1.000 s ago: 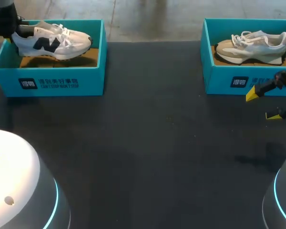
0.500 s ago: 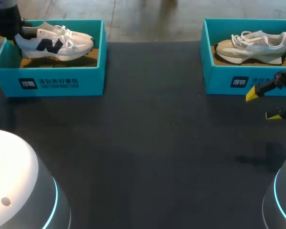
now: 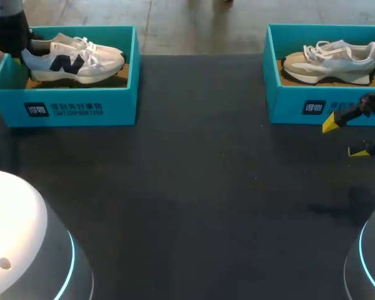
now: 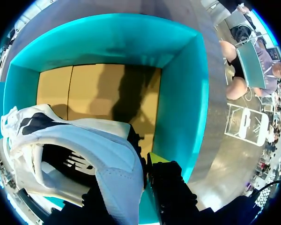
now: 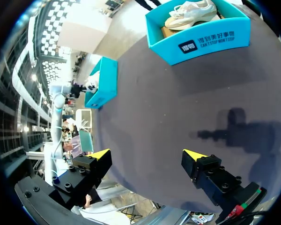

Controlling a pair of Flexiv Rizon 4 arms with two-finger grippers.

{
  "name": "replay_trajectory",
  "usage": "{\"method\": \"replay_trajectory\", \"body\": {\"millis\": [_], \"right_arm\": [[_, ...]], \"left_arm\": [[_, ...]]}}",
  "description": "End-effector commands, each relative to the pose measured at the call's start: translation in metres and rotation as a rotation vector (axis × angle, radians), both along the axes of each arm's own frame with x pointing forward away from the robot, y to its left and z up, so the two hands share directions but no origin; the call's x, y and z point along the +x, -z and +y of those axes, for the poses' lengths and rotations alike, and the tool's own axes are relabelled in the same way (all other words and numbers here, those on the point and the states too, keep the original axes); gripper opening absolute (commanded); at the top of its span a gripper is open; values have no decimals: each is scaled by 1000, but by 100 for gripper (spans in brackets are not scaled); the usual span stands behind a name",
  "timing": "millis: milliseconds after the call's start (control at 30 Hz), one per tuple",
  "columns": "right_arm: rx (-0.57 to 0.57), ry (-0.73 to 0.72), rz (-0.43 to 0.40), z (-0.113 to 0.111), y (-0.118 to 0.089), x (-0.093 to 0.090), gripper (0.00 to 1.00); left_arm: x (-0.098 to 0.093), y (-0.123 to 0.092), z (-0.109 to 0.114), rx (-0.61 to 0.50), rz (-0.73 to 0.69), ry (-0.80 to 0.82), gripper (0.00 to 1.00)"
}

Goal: Take the shoe out of the shoebox, open the shoe tongue, remove and reinsert the insole, then place the shoe into the shoebox

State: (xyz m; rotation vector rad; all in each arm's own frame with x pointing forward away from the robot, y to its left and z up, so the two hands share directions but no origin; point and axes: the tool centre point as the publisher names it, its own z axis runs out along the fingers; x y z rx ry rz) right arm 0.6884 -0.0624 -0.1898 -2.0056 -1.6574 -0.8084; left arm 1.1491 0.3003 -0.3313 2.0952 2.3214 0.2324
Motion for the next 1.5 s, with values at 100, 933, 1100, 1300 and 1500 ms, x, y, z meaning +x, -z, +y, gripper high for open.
{"method": "replay_trajectory", "body": {"millis": [100, 933, 1100, 1300, 1500], "right_arm": [[-3, 2, 1, 1, 0, 0, 100], [-3, 2, 1, 1, 0, 0, 100], [-3, 2, 1, 1, 0, 0, 100], [-3, 2, 1, 1, 0, 0, 100], [-3, 2, 1, 1, 0, 0, 100]], "left_arm": [[-3, 6, 1, 6, 2, 5, 0], [-34, 11, 0, 1, 28, 17, 0], [-47, 10, 2, -2, 29, 10, 0], [-58, 9, 5, -4, 29, 3, 0], [-63, 14, 7, 2, 39, -6, 0]]}}
